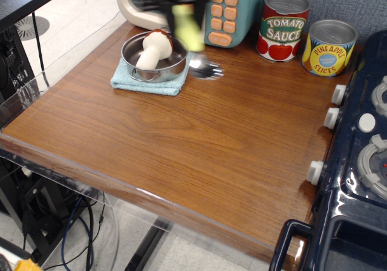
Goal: Move the yellow spoon front on the table
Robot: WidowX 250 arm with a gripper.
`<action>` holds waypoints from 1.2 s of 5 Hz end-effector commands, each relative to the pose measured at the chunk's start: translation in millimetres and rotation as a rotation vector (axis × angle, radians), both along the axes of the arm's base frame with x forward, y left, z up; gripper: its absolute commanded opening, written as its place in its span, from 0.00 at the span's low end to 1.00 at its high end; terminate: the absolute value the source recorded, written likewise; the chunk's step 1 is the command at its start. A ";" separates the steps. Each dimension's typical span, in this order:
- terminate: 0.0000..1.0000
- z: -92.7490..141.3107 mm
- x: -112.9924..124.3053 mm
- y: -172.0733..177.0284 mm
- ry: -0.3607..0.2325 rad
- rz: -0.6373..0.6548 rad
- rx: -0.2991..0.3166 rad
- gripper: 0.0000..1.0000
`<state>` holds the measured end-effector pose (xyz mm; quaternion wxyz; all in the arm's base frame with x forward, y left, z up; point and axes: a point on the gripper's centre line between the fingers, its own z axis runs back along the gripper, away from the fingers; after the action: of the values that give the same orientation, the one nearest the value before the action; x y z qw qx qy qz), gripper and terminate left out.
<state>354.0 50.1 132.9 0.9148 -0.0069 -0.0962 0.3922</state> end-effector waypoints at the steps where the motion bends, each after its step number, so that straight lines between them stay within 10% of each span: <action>1: 0.00 -8.9 -59.6 66.8 -0.003 0.371 -0.026 0.00; 6: 0.00 -107.6 -85.9 95.3 0.177 0.607 0.064 0.00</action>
<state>275.6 156.9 13.3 0.7610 0.0891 -0.0091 0.6425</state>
